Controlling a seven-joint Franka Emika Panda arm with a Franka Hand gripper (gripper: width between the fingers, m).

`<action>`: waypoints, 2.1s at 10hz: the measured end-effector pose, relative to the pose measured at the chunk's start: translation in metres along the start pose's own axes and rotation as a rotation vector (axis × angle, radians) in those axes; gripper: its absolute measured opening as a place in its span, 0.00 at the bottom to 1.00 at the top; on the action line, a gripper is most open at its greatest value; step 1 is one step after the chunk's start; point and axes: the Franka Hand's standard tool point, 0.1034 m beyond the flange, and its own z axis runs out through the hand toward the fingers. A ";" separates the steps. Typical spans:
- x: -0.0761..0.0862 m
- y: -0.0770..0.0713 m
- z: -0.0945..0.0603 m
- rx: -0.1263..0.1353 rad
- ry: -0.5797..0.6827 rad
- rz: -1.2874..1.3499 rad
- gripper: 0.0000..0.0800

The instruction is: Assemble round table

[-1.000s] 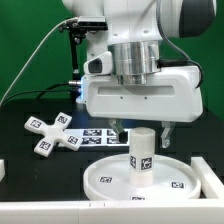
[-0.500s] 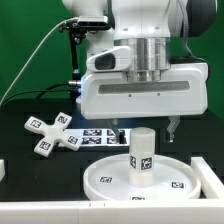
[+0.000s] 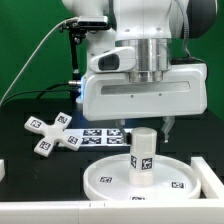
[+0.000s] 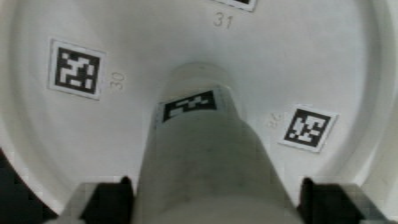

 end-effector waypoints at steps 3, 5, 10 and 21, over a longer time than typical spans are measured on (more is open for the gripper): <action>0.001 0.001 0.001 -0.013 0.024 0.325 0.51; 0.001 0.004 0.001 0.002 0.026 0.561 0.51; -0.003 0.005 0.001 0.045 -0.031 1.170 0.51; -0.005 0.007 0.003 0.071 -0.040 0.931 0.81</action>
Offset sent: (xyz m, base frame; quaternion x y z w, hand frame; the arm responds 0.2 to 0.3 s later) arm -0.0019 -0.0043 -0.0043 -0.0387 0.0123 0.2343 0.9713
